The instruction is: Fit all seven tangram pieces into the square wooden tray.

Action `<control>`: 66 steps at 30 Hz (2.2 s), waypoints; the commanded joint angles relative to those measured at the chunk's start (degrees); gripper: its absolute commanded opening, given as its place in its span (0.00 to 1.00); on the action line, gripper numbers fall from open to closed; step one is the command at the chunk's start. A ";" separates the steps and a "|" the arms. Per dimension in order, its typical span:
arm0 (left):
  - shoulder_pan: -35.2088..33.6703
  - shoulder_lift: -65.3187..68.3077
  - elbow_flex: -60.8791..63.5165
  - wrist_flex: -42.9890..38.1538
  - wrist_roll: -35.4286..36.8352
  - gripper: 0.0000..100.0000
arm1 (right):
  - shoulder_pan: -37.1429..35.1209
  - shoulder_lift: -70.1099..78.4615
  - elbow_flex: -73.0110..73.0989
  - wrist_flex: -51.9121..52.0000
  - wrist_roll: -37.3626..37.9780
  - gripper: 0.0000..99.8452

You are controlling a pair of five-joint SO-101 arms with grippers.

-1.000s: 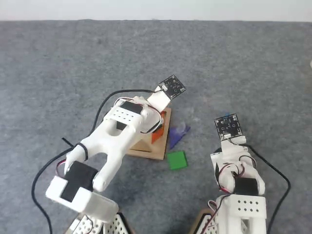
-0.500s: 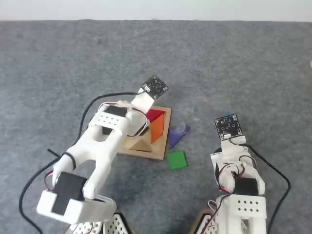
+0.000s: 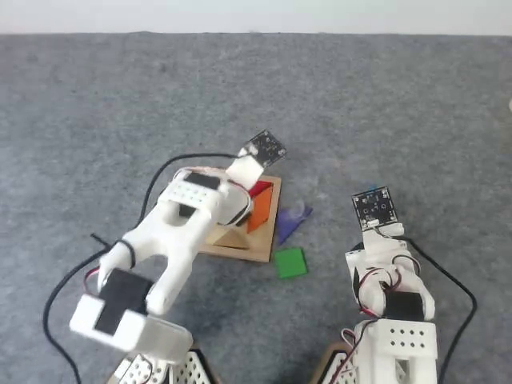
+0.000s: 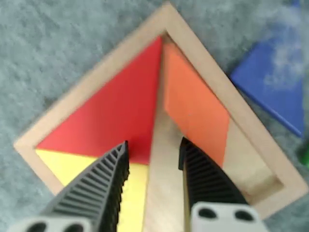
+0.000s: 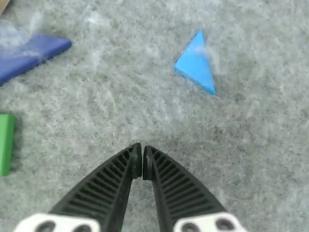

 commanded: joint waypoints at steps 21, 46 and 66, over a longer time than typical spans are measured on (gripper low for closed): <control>-6.77 -18.29 2.15 10.29 -7.38 0.17 | -0.84 -1.01 -0.44 0.31 0.70 0.01; -1.05 -22.33 15.78 2.29 -9.32 0.17 | -0.84 -1.01 -0.44 0.31 0.70 0.01; -10.20 -22.51 16.66 -0.97 -10.64 0.17 | -0.75 -1.01 -0.44 0.31 0.70 0.01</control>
